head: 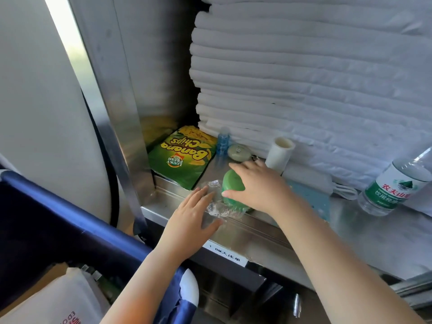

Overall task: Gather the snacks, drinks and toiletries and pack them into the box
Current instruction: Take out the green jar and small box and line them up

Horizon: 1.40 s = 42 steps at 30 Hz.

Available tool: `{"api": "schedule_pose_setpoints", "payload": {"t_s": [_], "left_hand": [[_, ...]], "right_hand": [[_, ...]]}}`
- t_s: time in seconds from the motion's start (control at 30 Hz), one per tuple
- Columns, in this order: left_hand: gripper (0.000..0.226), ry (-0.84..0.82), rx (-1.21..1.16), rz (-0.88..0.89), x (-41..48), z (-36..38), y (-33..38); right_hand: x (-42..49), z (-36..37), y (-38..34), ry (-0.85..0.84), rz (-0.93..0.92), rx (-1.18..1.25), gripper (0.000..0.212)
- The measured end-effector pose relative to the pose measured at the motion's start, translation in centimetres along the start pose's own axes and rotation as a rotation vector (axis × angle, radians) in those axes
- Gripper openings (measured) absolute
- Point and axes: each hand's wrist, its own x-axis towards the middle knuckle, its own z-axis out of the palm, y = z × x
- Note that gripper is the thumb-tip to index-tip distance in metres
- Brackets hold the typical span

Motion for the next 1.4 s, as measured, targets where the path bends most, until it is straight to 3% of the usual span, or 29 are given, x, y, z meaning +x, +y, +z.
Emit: {"api": "schedule_pose_setpoints", "payload": {"t_s": [0.13,0.33,0.57,0.7,0.83,1.07,1.2,1.4], "left_hand": [[0.063,0.004,0.034,0.003,0.2,0.2,0.1],[0.062,-0.001,0.055,-0.004,0.5,0.5,0.5],[0.068,0.104,-0.019,-0.034,1.2,-0.2,2.0],[0.056,0.137,-0.030,-0.007,2.1,-0.6,2.6],[0.045,0.145,-0.028,0.047,2.5,-0.6,3.0],[0.038,0.161,-0.021,0.058,2.9,-0.1,3.3],[0.041,0.156,-0.044,0.059,3.1,0.0,3.4],[0.042,0.142,-0.088,0.060,3.2,0.2,4.3]], "right_hand": [[0.8,-0.7,0.2,-0.124,-0.005,-0.010,0.085],[0.4,-0.9,0.4,-0.061,-0.012,0.051,0.072],[-1.9,0.1,0.9,0.338,-0.011,0.327,0.066],[-3.4,1.5,0.5,0.477,0.031,0.454,0.066],[-5.1,2.9,0.5,0.559,0.085,0.416,0.068],[-5.5,2.2,0.8,0.581,0.022,0.368,0.069],[-4.9,1.0,1.6,0.374,-0.144,0.243,0.074],[-5.5,1.1,2.5,0.451,-0.041,0.181,0.064]]}}
